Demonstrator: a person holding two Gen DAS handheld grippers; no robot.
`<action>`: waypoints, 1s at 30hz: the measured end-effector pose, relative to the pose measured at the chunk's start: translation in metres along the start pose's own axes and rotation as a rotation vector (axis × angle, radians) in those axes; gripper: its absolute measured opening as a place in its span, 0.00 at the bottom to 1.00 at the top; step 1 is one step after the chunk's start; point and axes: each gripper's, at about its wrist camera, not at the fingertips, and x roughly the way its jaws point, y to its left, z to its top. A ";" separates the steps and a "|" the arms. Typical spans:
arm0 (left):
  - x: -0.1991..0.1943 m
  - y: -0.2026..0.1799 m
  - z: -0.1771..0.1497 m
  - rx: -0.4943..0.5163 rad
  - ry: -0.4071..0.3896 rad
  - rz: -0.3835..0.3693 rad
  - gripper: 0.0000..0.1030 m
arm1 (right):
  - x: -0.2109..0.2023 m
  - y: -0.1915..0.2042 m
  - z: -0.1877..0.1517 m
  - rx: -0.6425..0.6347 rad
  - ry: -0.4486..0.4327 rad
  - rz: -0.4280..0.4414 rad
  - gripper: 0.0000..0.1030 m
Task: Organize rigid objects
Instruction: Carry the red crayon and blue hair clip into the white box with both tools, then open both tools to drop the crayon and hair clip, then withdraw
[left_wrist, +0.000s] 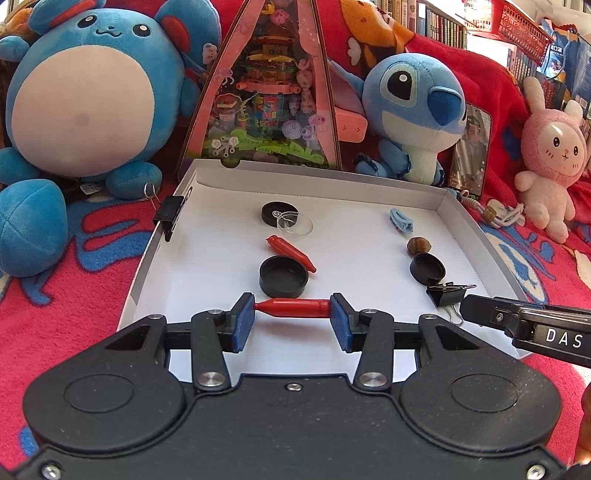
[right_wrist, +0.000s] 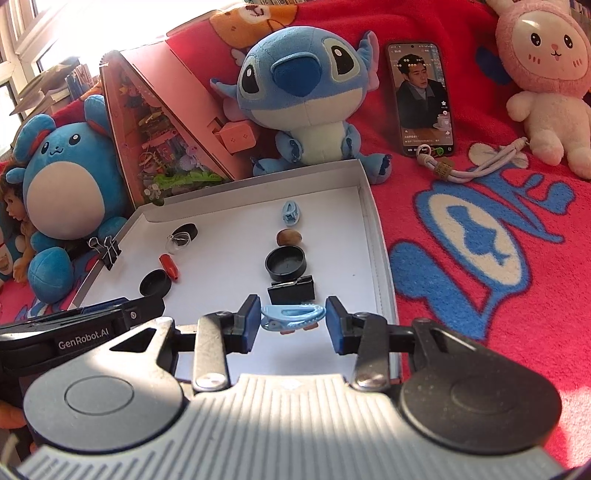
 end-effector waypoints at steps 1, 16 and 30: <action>0.001 0.000 0.000 0.004 -0.003 0.004 0.41 | 0.001 0.001 -0.001 -0.013 -0.004 -0.009 0.42; 0.004 -0.004 -0.002 0.040 -0.034 0.032 0.42 | 0.010 0.006 -0.005 -0.051 -0.010 -0.036 0.42; -0.012 -0.008 -0.006 0.057 -0.058 0.016 0.66 | 0.003 0.005 -0.007 -0.049 -0.029 -0.019 0.63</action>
